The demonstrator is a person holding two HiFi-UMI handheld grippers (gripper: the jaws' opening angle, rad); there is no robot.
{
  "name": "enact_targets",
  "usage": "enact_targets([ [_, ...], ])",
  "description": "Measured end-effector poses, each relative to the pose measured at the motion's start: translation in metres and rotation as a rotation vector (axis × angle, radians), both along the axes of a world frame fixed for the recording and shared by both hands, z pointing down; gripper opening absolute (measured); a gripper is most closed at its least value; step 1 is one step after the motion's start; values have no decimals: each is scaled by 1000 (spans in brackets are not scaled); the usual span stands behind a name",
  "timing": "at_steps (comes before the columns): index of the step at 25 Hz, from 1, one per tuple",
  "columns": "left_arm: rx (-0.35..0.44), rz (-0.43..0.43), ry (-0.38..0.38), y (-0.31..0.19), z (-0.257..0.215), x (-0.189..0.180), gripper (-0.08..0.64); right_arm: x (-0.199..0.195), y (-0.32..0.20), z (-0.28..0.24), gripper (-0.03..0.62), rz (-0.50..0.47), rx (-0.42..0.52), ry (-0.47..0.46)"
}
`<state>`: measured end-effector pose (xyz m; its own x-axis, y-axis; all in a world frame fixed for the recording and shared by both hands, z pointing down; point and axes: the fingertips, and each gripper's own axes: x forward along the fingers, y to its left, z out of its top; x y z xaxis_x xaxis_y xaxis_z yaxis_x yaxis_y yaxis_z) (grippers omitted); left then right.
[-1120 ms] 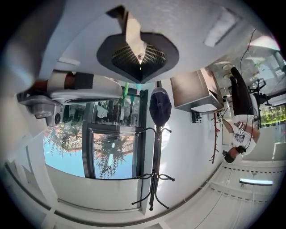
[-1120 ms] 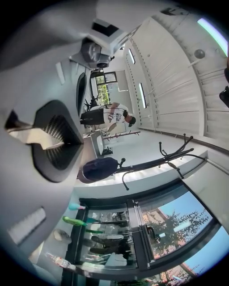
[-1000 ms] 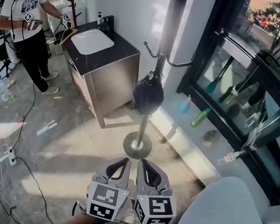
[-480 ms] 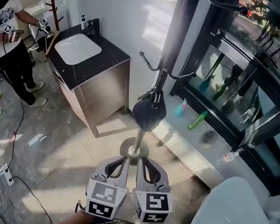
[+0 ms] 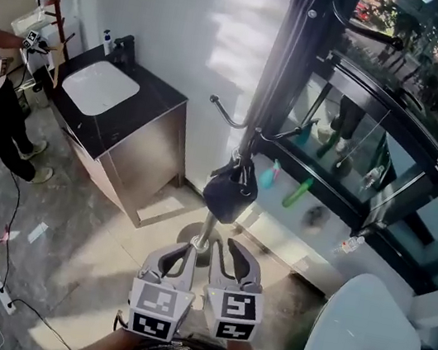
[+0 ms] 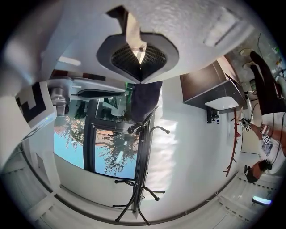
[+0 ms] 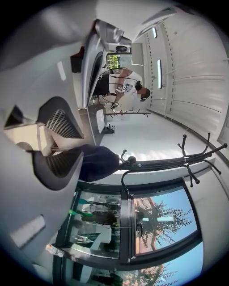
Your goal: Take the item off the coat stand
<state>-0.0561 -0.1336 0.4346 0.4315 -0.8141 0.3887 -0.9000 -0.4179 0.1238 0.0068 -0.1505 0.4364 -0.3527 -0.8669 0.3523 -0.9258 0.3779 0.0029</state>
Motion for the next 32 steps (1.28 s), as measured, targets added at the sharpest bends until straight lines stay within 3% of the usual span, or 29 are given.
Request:
enact_targets([
  [14, -4, -6, -13, -42, 5, -14, 3, 9, -63, 21, 130, 85, -5, 45],
  [23, 7, -18, -31, -69, 3, -14, 3, 9, -94, 31, 144, 77, -23, 75],
  [28, 6, -26, -33, -77, 2, -15, 3, 7, -103, 32, 54, 46, -16, 95],
  [32, 7, -24, -33, -77, 2, -15, 3, 8, -101, 25, 35, 44, 12, 101],
])
